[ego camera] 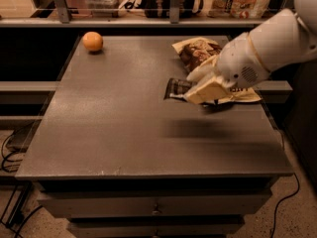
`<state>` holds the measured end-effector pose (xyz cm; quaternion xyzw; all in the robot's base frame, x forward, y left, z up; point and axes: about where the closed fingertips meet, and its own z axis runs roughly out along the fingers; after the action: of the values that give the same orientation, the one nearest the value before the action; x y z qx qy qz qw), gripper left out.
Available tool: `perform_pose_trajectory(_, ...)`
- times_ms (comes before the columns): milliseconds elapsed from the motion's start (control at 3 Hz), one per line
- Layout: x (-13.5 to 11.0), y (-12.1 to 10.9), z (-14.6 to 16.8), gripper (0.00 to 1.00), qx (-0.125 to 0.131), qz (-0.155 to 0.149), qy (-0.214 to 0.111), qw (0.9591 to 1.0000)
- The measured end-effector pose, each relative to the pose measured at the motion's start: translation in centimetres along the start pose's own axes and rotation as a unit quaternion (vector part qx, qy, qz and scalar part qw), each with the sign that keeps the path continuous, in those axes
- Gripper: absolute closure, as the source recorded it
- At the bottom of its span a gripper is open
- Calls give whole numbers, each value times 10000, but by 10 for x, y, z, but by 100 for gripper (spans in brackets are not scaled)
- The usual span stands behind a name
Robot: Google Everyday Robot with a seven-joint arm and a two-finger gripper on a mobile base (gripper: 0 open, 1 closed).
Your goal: Move rxbar chocolate near orange
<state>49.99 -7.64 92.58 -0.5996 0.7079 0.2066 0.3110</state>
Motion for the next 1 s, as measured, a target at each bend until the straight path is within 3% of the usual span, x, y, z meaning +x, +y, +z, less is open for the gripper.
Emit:
perform_pose_trajectory(333,-23,-24,-15,100,147,-40,-210,9997)
perform_pose_trajectory(667,-28,-27,-19,100,200,-79,-246,9995)
perform_pose_trajectory(1000,-27,-21,-1,100,192,107,-252,9994)
